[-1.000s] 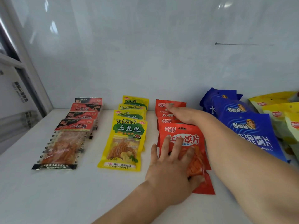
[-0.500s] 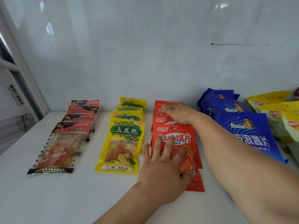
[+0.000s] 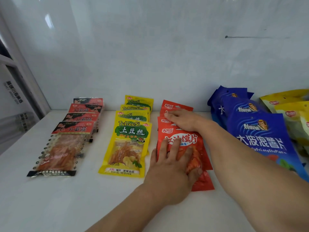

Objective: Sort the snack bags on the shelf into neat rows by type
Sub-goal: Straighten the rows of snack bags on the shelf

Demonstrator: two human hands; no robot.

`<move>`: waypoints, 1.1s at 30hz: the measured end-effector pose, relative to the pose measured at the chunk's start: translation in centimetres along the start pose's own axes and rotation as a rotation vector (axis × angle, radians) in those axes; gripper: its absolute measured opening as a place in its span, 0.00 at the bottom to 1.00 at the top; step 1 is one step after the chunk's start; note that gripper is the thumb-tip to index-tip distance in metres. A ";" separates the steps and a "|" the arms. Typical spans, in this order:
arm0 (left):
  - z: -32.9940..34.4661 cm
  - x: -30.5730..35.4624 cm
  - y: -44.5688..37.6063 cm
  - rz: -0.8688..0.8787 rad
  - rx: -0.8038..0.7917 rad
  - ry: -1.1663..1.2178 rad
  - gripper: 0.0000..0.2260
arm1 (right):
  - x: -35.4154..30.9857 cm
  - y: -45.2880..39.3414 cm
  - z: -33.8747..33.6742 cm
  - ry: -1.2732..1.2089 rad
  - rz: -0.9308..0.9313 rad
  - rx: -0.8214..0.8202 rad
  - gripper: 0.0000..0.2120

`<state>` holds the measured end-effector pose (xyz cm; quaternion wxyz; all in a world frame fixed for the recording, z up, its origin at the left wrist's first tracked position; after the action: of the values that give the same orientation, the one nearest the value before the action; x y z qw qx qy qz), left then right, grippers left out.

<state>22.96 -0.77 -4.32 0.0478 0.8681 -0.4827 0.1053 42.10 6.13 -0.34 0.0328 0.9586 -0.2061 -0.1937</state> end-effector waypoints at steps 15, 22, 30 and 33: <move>-1.6 -0.3 -0.5 -0.190 0.174 0.261 0.43 | 0.8 11.0 1.3 -0.739 0.113 0.503 0.34; -1.4 -0.5 -0.6 -0.219 0.149 0.397 0.44 | 0.1 11.7 3.2 -1.378 0.246 0.363 0.30; -1.9 -0.7 -0.5 -0.195 0.183 0.332 0.44 | -0.7 12.5 2.3 -0.967 0.297 0.358 0.44; -3.0 -0.1 -0.2 -0.146 0.264 0.249 0.41 | -0.8 13.8 1.2 -0.619 0.279 0.415 0.36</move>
<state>22.71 -0.03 -1.43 0.0003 0.8798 -0.3909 0.2706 35.64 -6.14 0.81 -0.1991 0.8040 -0.3693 -0.4213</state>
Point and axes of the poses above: each hand's wrist, its own y-axis away from the middle knuckle, its own z-axis out of the palm, x = y × z, the point moved 2 cm from there along -y, towards the middle knuckle, and after that the axes turned 1 degree about -y, right-handed, at the moved point
